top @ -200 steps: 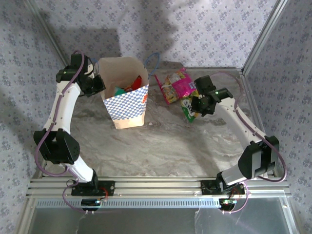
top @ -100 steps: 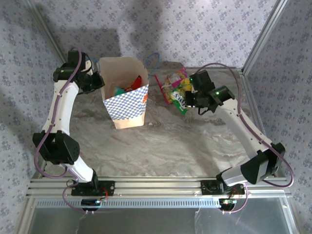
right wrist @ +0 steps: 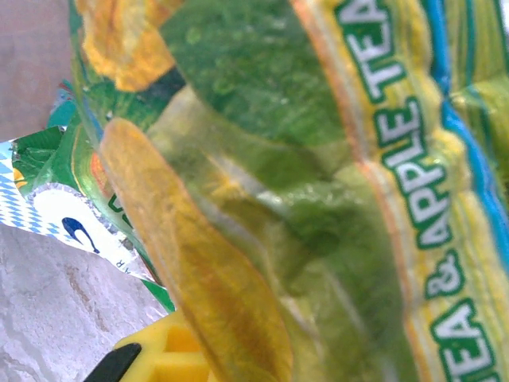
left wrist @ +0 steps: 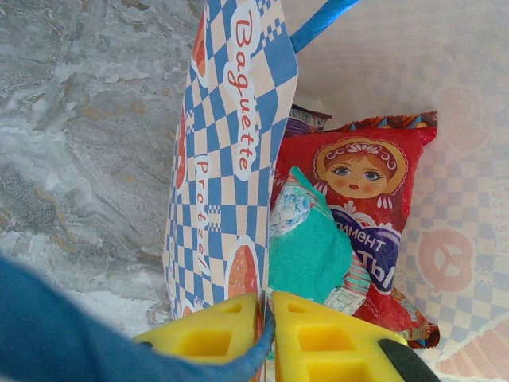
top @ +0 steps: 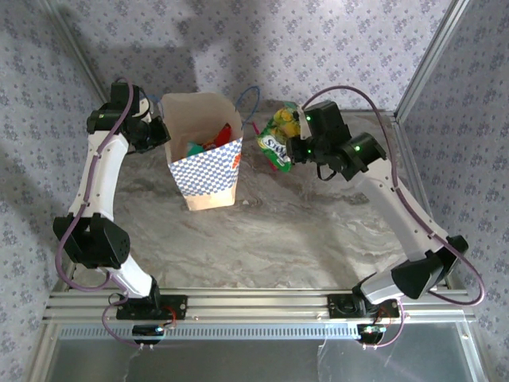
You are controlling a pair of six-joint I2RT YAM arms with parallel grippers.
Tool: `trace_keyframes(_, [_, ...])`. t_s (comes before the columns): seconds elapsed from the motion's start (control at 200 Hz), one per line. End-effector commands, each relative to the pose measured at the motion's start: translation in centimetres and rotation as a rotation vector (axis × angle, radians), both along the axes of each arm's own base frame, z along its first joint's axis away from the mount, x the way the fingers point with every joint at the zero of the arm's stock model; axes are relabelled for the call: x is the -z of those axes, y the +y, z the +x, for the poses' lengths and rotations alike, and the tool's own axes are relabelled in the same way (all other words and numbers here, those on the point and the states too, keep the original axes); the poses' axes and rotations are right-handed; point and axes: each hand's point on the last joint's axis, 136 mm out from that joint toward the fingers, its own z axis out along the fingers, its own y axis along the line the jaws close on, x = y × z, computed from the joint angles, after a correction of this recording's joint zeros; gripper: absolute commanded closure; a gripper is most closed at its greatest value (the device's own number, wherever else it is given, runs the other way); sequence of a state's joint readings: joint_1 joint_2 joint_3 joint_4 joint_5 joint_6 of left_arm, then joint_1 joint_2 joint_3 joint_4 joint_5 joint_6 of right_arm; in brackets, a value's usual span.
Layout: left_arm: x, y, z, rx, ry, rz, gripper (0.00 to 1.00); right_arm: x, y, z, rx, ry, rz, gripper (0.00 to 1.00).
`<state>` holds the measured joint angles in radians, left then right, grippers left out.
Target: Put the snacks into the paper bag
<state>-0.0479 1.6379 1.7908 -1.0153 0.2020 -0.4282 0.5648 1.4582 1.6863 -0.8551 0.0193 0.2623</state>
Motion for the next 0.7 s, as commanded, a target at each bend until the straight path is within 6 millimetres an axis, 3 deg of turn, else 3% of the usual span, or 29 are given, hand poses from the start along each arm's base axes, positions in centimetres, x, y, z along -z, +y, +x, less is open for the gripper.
trace_keyframes(0.0, [-2.1, -0.2, -0.6, 0.010, -0.047, -0.013, 0.89, -3.1, 2.0, 0.9, -0.080, -0.104, 0.027, 1.00])
trace_keyframes(0.695, [-2.0, 0.5, -0.8, -0.009, -0.052, -0.016, 0.91, -7.2, 9.6, 3.2, -0.277, -0.184, 0.088, 1.00])
